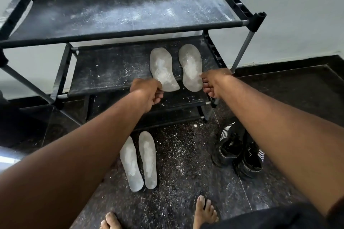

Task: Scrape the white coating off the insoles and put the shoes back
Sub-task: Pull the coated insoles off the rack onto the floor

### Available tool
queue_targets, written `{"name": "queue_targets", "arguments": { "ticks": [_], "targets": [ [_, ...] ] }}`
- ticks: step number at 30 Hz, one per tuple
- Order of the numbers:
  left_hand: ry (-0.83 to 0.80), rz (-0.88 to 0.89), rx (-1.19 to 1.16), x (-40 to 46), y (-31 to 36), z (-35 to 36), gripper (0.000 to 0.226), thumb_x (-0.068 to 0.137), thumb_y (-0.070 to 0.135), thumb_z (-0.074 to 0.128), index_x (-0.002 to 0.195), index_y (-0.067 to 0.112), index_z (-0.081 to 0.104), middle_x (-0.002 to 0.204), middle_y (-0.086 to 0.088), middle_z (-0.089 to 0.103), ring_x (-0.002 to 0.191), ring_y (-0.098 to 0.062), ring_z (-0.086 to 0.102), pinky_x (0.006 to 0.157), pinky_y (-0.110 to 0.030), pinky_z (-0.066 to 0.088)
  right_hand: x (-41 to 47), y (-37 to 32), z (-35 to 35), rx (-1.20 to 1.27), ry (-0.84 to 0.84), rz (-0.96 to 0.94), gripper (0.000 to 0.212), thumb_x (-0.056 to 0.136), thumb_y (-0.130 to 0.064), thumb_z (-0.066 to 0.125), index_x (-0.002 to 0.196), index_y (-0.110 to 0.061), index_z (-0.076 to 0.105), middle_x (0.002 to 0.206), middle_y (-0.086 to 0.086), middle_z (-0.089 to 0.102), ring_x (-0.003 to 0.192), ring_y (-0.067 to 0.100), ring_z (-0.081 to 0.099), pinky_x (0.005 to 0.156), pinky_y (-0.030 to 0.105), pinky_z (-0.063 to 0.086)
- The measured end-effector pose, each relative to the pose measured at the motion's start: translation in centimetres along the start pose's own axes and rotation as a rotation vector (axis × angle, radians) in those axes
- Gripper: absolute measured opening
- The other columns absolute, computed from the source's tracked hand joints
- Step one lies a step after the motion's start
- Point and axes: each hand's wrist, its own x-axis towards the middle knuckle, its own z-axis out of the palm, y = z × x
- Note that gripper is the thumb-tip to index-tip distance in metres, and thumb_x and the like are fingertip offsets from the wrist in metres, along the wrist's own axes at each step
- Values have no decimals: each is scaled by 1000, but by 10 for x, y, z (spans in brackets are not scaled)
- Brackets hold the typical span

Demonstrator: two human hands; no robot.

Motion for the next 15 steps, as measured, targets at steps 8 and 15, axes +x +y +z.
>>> {"name": "queue_targets", "arguments": {
  "ticks": [8,15],
  "targets": [
    [2,-38,-132,3,5,2,14,99,7,66,114,6,66,98,-10,73,76,-19,70,56,-27,53,1,6,-7,6,-39,-16,8,89,-10,71,86,-6,65,64,4,59,46,12,48,41,23,36],
    [-84,-91,-149,-9,-12,10,22,96,15,63,118,12,64,105,-8,74,78,-20,69,56,-31,51,1,16,-22,70,-121,-55,27,96,-29,64,81,-7,69,60,0,59,45,9,46,44,20,35]
  ]
}}
